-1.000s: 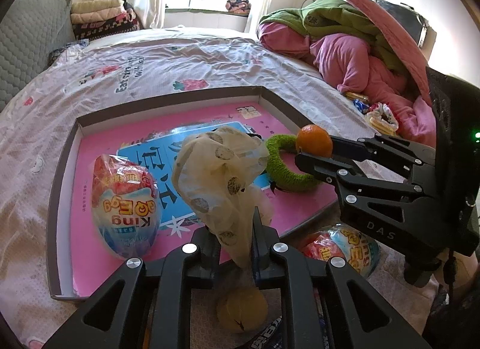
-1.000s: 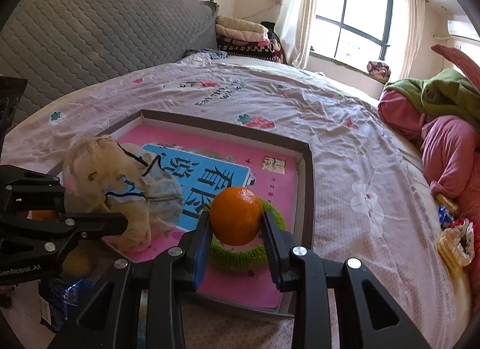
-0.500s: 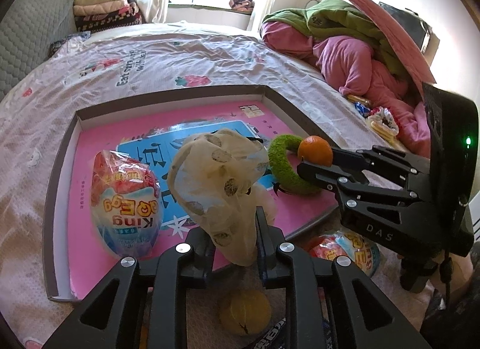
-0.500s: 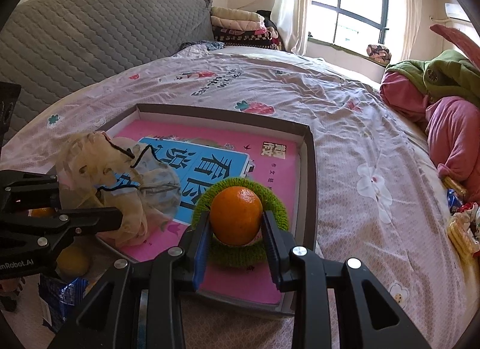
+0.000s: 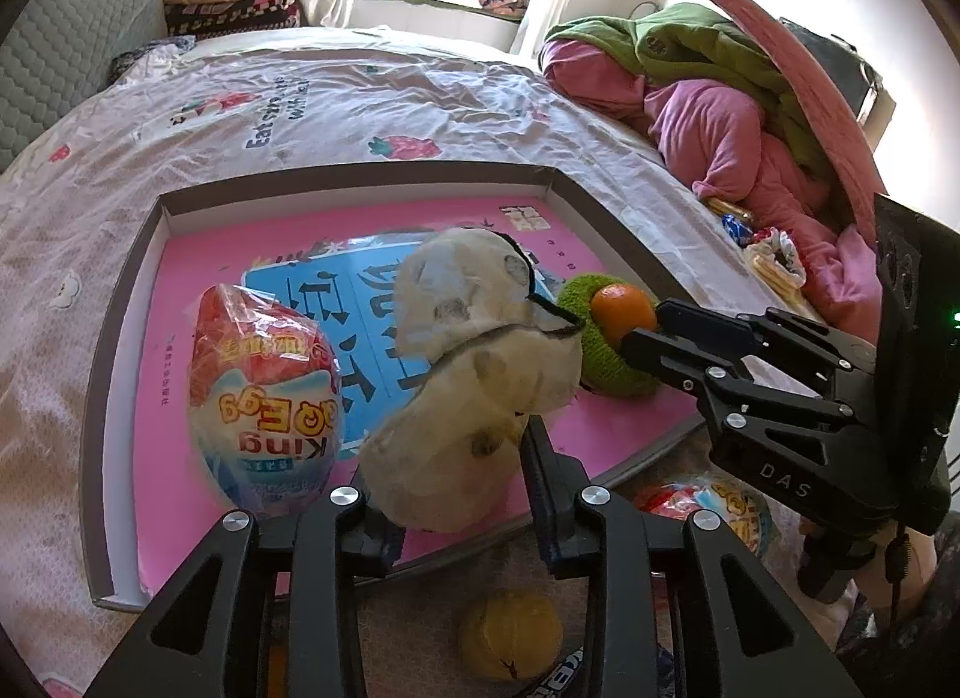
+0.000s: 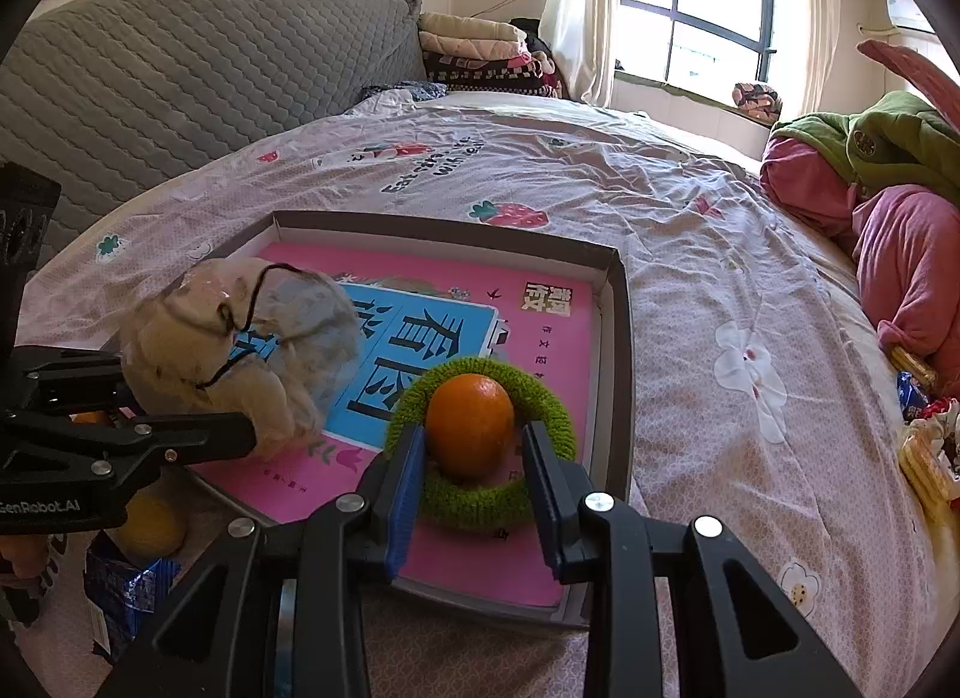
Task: Organize objects
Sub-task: 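Open the left tool to drop the sponge beside the toy egg in the tray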
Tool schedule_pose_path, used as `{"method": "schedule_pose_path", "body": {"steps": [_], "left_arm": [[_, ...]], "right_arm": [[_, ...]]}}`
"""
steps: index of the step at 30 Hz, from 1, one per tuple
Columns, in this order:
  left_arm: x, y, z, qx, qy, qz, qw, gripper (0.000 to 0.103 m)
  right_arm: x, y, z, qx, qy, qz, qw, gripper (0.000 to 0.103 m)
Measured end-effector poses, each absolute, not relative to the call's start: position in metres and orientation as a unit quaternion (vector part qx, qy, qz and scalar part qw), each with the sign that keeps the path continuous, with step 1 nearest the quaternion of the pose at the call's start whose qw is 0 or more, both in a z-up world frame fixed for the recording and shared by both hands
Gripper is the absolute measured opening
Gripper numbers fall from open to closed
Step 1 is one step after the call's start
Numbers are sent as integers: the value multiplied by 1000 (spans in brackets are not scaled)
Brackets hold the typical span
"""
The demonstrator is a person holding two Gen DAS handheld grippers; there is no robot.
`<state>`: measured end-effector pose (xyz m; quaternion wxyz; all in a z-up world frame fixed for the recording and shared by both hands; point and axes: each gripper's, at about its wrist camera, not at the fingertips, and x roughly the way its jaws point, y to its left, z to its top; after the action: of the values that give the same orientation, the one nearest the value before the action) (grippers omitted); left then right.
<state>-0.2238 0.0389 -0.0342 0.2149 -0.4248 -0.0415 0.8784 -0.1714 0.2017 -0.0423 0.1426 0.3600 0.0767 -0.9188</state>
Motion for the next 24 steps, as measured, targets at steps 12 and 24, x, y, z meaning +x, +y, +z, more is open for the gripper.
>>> {"method": "schedule_pose_path", "body": {"steps": [12, 24], "left_arm": [[-224, 38, -32, -419, -52, 880, 219, 49], [-218, 37, -22, -407, -49, 885, 222, 61]], "right_arm": [[-169, 203, -38, 353, 71, -922, 141, 34], [-169, 201, -37, 352, 73, -922, 144, 34]]}}
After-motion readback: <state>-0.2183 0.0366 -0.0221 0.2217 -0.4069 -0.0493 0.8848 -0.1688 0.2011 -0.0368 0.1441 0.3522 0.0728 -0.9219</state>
